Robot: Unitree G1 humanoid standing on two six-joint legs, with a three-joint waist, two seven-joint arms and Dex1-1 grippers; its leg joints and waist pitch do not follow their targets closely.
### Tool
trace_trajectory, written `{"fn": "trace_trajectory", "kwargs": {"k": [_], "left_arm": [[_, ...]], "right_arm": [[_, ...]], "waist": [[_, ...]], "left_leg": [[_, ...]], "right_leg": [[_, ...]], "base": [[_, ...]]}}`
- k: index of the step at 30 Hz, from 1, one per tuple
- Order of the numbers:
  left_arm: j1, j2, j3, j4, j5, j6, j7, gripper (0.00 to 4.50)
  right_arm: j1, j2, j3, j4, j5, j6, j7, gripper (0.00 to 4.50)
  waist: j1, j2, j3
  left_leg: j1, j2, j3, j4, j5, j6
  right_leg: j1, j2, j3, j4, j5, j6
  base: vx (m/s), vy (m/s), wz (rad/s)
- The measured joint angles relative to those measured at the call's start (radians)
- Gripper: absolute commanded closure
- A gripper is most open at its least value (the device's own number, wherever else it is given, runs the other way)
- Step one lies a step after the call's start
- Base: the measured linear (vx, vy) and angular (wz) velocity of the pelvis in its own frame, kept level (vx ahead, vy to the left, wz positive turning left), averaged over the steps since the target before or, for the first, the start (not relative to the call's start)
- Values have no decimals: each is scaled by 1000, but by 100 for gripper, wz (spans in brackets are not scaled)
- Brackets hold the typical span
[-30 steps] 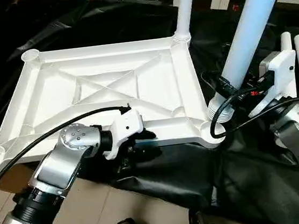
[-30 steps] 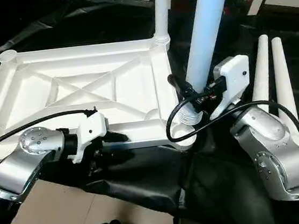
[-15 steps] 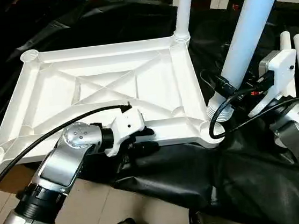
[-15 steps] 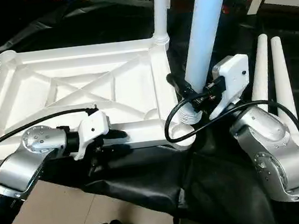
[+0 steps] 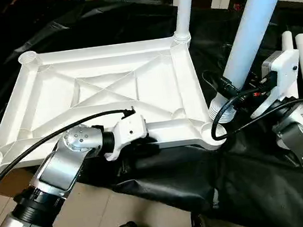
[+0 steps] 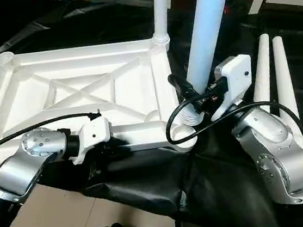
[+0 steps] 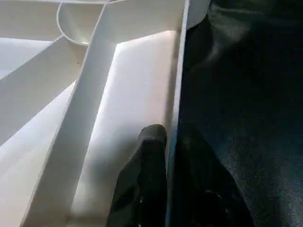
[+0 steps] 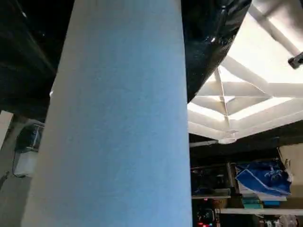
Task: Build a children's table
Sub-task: Insert table leg to table base
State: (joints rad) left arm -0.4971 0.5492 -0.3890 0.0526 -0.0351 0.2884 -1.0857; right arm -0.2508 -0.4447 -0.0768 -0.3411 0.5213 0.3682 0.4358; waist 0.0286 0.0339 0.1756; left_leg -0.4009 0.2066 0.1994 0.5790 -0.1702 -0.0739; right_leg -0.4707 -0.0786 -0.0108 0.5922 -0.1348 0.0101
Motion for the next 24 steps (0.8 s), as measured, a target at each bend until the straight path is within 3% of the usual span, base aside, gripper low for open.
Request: {"fn": "trace_trajectory", "kwargs": {"k": [4,10,14,15,20,24], "left_arm": [[0,-3,-13,6,13,-25,7,450],[16,-29,-1,7,19,-3,35,450],[20,-39,11,9,13,23,58,450],[22,-40,16,8,12,29,61,450],[49,-40,38,-23,7,45,66,450],[59,-35,42,-38,6,46,66,450]], "right_arm": [[-3,44,-48,7,77,31,-20,270],[-22,90,-205,88,333,178,-106,270],[-56,91,-269,120,461,239,-150,270],[-68,91,-284,130,510,258,-166,270],[-104,69,-372,209,890,384,-258,270],[-110,67,-404,250,1114,426,-334,270]], "waist": [[0,1,-1],[-1,7,-3],[-5,9,-4],[-7,9,-4],[-20,8,-4],[-24,8,-4]], "left_leg": [[1,0,1,0,0,0],[4,-1,1,0,0,0],[8,-2,1,-1,0,-1],[9,-2,1,-2,0,-1],[12,-3,1,-7,0,-1],[12,-3,1,-10,1,-1]], "right_leg": [[0,0,0,0,0,0],[2,-1,2,0,1,-2],[2,0,2,1,2,-3],[2,0,2,1,-1,1],[2,0,2,0,-2,2],[1,0,2,-2,-2,4]], "base": [[0,0,0],[0,0,0],[0,0,0],[0,0,0],[0,0,0],[0,0,0]]}}
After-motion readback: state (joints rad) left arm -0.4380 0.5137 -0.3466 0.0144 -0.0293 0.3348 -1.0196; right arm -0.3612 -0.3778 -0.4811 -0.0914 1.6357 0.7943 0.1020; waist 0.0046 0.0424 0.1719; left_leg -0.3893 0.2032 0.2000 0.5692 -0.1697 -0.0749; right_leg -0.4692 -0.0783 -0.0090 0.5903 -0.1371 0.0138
